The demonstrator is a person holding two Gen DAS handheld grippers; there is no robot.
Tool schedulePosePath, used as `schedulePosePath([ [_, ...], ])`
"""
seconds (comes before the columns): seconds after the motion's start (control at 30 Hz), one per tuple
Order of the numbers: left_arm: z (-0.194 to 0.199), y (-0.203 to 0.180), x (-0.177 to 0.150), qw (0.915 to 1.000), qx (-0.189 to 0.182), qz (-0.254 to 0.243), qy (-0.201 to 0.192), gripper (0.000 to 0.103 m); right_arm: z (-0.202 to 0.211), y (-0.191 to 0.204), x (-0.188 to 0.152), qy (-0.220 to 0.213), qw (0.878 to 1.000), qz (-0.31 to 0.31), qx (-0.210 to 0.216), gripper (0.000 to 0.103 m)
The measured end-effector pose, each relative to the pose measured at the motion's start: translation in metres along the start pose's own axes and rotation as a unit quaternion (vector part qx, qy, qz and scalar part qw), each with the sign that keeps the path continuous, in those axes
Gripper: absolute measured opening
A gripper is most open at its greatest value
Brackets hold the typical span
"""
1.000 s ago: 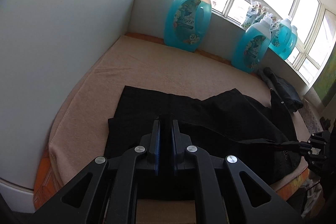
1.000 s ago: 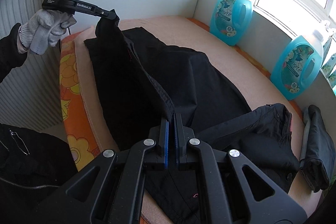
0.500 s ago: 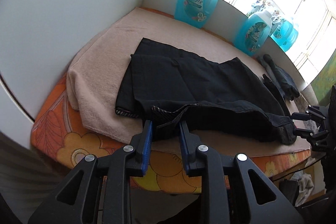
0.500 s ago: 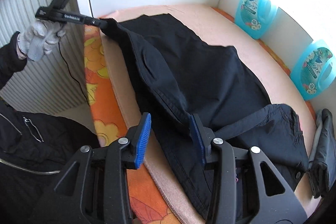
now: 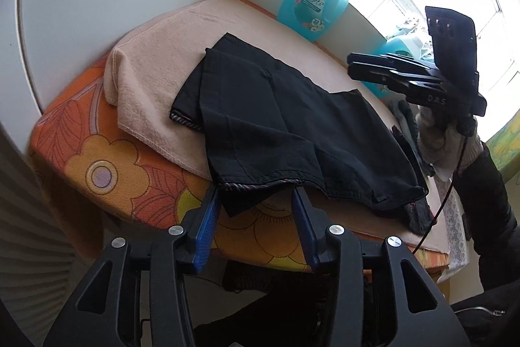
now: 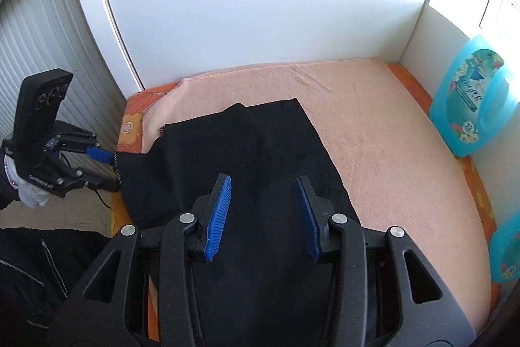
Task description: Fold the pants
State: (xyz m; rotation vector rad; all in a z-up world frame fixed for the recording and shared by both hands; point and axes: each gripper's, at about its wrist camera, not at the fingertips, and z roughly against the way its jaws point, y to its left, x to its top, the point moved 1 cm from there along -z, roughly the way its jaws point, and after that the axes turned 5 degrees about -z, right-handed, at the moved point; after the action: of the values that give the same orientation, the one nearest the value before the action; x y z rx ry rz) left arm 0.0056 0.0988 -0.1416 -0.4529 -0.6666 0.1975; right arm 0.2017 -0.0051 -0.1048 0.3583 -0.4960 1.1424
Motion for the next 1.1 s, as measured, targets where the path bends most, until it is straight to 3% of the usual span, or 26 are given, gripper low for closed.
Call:
schedulePosePath([
  [0.07,0.0,0.0,-0.002,0.9999,-0.007,0.014,0.003,0.051,-0.031,-0.005,0.014,0.013,1.0,0.0,0.012,0.042],
  [0.3,-0.009,0.009,-0.004,0.997,-0.027,0.072,0.004,0.051,-0.101,-0.001,0.036,0.046,0.998,0.014,0.039,0.042],
  [0.57,-0.002,0.011,-0.005,0.9939,-0.038,0.103,-0.011,0.051,-0.12,0.005,0.036,0.051,0.997,0.021,0.05,0.042],
  [0.63,0.003,0.012,-0.005,0.9935,-0.033,0.107,-0.016,0.051,-0.12,0.012,0.034,0.045,0.997,0.032,0.047,0.02],
  [0.7,0.004,0.011,-0.002,0.9932,-0.028,0.112,-0.016,0.051,-0.119,0.019,0.032,0.041,0.997,0.04,0.041,0.012],
  [0.9,-0.002,0.014,0.001,0.9916,-0.022,0.125,-0.021,0.058,-0.112,0.028,0.029,0.024,0.998,0.045,0.033,0.005],
  [0.97,-0.006,0.017,0.002,0.9917,-0.002,0.127,-0.022,0.052,-0.106,0.029,0.031,0.015,0.999,0.039,0.034,0.005],
  [1.03,-0.008,0.019,0.004,0.9913,0.011,0.128,-0.029,0.027,-0.098,0.028,0.028,0.005,0.999,0.036,0.034,0.005],
  [1.1,-0.007,0.02,0.005,0.9908,0.015,0.129,-0.039,0.016,-0.092,0.028,0.028,-0.004,0.999,0.031,0.032,0.005],
])
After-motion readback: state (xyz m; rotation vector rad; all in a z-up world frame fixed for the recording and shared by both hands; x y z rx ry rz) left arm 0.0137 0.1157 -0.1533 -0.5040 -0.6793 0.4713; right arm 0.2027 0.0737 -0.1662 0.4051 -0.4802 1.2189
